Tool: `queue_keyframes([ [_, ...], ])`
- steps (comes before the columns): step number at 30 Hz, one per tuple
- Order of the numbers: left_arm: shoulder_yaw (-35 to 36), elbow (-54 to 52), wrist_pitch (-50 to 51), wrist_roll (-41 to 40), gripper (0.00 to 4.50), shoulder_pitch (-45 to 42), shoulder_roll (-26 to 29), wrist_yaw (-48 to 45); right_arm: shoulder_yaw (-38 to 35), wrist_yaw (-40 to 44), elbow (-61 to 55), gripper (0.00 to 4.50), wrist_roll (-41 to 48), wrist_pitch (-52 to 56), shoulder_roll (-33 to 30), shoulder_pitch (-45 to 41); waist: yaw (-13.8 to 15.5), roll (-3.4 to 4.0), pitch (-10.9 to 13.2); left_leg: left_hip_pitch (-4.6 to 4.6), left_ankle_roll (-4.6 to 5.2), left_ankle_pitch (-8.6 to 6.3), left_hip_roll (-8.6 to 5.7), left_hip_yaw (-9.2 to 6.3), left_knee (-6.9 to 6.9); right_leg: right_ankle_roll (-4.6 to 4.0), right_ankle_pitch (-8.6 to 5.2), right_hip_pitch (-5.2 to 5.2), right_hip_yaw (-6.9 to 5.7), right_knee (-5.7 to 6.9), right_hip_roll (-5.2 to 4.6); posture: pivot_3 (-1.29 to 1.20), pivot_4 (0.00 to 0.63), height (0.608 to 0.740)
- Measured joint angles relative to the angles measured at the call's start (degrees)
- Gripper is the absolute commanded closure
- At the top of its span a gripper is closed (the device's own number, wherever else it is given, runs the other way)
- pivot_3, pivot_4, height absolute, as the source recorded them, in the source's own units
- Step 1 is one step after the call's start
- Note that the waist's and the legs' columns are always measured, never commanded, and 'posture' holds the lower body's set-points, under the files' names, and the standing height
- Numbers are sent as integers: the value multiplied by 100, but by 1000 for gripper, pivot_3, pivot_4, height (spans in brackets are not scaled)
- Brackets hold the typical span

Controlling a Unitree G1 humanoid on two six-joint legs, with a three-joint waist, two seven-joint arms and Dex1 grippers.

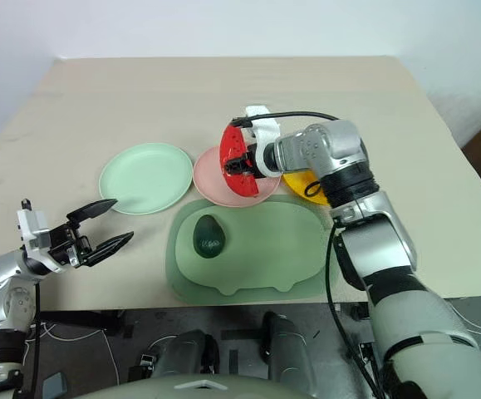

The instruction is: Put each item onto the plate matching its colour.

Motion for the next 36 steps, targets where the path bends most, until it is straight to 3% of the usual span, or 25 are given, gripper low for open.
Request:
queue_keyframes([
  [3,0,-4,4,0,0,20,0,3,-7,249,139,175,-455,-95,91,-7,-6,1,1,-1,0,0,0,0,0,0,0,-1,-1,1,0,0,150,733],
  [4,0,-4,4,0,0,32,0,3,-19,316,146,81,-552,-115,112,-10,-8,1,1,-1,-1,0,0,0,0,0,0,-1,-1,2,0,0,150,733],
  [12,-20,-10,9,0,0,5,-2,15,-314,847,-278,81,-921,137,56,-75,2,5,3,-5,-2,1,0,-2,0,0,0,-1,-3,1,-1,0,150,733],
  [16,-51,-60,17,1,0,-65,-4,8,-630,1347,-1626,81,-742,469,-690,33,42,10,6,-44,-9,5,-5,-15,7,0,1,-16,-28,-1,-9,0,150,733],
  [21,-198,-121,52,3,0,-231,4,-70,-1133,2327,-3353,81,-350,445,-2041,1158,51,9,5,-67,-9,5,-28,-53,13,13,8,-11,-67,-10,-32,0,150,733],
  [27,-452,-47,130,8,0,-675,124,-476,-1941,3220,-4193,81,-218,-432,-2892,2875,45,14,9,-59,-7,4,-33,-69,21,19,11,-1,-75,-15,-30,0,150,733],
  [36,-1456,869,108,80,0,-2031,133,-1540,-3084,4279,-4419,81,-383,-2523,-3115,5001,70,14,9,-47,-15,10,-41,-81,30,18,10,23,-79,-14,-25,0,150,733],
])
